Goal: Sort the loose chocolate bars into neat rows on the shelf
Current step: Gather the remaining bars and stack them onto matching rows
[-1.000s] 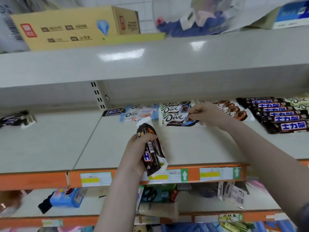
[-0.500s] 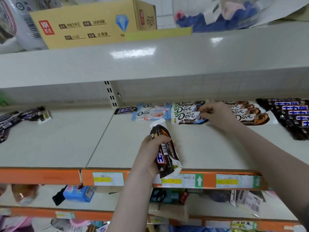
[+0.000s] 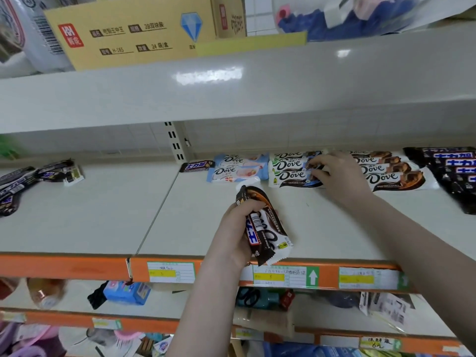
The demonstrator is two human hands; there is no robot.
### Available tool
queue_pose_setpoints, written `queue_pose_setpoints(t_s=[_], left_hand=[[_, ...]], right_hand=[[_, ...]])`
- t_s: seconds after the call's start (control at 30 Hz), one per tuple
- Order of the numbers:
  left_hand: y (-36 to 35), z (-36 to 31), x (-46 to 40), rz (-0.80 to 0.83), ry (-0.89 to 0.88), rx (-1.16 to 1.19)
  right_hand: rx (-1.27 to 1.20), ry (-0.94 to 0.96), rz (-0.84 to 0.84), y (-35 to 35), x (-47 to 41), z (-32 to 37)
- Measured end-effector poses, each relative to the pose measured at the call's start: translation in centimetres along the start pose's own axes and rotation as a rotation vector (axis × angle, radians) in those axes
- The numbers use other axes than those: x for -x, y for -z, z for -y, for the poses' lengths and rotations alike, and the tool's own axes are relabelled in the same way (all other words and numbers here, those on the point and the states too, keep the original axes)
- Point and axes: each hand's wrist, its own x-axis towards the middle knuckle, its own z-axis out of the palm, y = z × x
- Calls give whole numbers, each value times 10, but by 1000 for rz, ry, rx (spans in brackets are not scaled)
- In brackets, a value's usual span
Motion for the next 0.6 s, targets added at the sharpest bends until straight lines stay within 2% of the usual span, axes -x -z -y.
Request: queue_pose_setpoints(t_s=[0.07, 0.23, 0.33, 0.43, 0.6], left_hand=[[0, 0, 0, 8, -15, 10], [-5, 2, -3, 41, -48, 34], [-9, 4, -2, 127, -7, -105], [-13, 7, -1, 197, 16, -212], [-15, 11, 2, 273, -27, -334]], right_hand=[[-165, -89, 30, 16, 16, 21], [-650, -204, 293, 45, 69, 71], [-787, -316, 345, 45, 75, 79], [-880, -411, 330, 47, 70, 79], [-985, -443, 313, 53, 71, 79]])
